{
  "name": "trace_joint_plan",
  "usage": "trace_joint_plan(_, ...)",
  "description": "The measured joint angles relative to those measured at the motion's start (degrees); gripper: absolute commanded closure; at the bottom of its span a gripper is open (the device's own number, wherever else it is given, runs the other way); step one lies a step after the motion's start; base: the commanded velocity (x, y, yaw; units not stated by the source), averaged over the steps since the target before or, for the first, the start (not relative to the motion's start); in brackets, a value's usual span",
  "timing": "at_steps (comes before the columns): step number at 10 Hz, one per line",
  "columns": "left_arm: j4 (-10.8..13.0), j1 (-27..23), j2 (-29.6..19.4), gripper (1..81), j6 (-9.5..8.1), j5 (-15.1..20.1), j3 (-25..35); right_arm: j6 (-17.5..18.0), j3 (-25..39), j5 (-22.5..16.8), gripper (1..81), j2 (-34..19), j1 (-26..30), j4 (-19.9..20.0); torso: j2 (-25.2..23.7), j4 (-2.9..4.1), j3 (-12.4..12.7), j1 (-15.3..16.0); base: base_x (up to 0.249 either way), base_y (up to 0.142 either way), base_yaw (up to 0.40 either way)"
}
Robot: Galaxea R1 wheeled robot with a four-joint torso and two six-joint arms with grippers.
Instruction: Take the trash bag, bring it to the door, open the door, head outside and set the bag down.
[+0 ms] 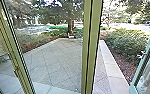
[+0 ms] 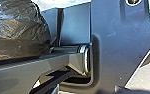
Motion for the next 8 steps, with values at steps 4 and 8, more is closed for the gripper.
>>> trace_joint_plan(4,0.0,0.0,0.0,81.1,0.00,-0.1,0.0,0.0,0.0,0.1,1.0,0.0,0.0,0.0,0.0,0.00,0.0,0.0,0.000,0.000,-0.167)
trace_joint_plan(8,0.0,0.1,-0.3,81.1,0.00,-0.1,0.0,0.0,-0.3,0.2,1.0,0.4,0.0,0.0,0.0,0.00,0.0,0.0,0.000,0.000,-0.163)
